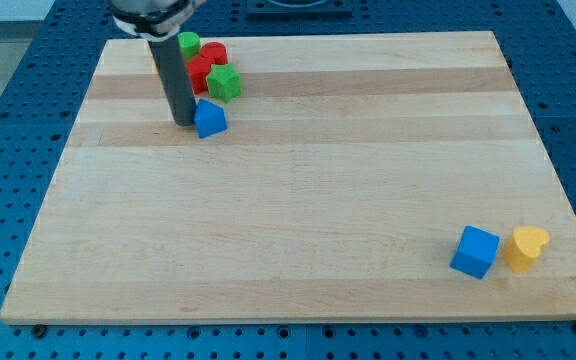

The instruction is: Slide the blue triangle closer to the yellow heart

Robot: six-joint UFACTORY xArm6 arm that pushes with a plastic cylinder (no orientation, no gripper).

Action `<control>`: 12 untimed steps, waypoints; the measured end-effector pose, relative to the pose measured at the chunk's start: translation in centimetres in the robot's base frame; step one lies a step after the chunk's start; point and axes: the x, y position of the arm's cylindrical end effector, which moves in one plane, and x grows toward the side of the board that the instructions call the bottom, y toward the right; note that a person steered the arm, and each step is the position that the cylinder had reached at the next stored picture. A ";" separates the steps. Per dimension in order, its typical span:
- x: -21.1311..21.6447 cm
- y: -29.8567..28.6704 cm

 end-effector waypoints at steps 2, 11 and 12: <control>0.6 6.6; 11.0 25.6; 11.9 27.7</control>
